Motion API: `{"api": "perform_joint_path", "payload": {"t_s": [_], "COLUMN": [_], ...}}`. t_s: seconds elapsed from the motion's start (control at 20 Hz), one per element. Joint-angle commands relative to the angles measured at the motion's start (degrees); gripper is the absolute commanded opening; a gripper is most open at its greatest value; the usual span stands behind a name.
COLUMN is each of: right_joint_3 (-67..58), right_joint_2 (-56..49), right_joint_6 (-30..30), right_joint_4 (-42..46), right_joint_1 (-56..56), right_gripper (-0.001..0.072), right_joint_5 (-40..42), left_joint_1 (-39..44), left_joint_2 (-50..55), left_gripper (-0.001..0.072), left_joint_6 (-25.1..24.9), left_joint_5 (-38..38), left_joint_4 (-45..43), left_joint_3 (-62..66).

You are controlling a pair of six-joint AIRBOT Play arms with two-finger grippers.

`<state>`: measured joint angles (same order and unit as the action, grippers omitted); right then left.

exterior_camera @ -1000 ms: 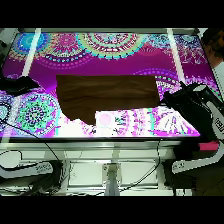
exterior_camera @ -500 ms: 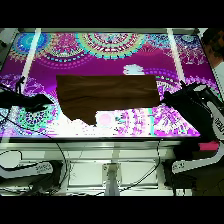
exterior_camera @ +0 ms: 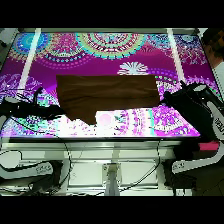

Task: Fold the clothes and pants, and hang the long-sleeved shirts on hangers.

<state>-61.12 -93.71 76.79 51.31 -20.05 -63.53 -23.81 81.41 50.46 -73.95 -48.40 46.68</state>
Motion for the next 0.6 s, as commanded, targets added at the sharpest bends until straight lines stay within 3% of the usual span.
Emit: {"api": "perform_joint_path", "payload": {"t_s": [0.0,0.45,0.55], "right_joint_3": [-0.02,-0.02,-0.02], "right_joint_2": [0.02,0.02,0.02], "right_joint_6": [0.04,0.04,0.04], "right_joint_4": [-0.02,-0.02,-0.02], "right_joint_1": [-0.02,-0.02,-0.02], "right_gripper": [0.0016,0.0016,0.0016], "right_joint_5": [-0.02,0.07,0.04], "left_joint_1": [1.81,7.72,10.08], "left_joint_2": [0.04,1.62,2.51], "left_gripper": [0.0530,0.0523,0.0386], "left_joint_6": [-0.76,-0.74,-0.33], "left_joint_5": [0.24,5.97,7.45], "left_joint_4": [-2.36,-2.38,-2.47], "left_joint_3": [-0.76,-1.29,-1.29]}}
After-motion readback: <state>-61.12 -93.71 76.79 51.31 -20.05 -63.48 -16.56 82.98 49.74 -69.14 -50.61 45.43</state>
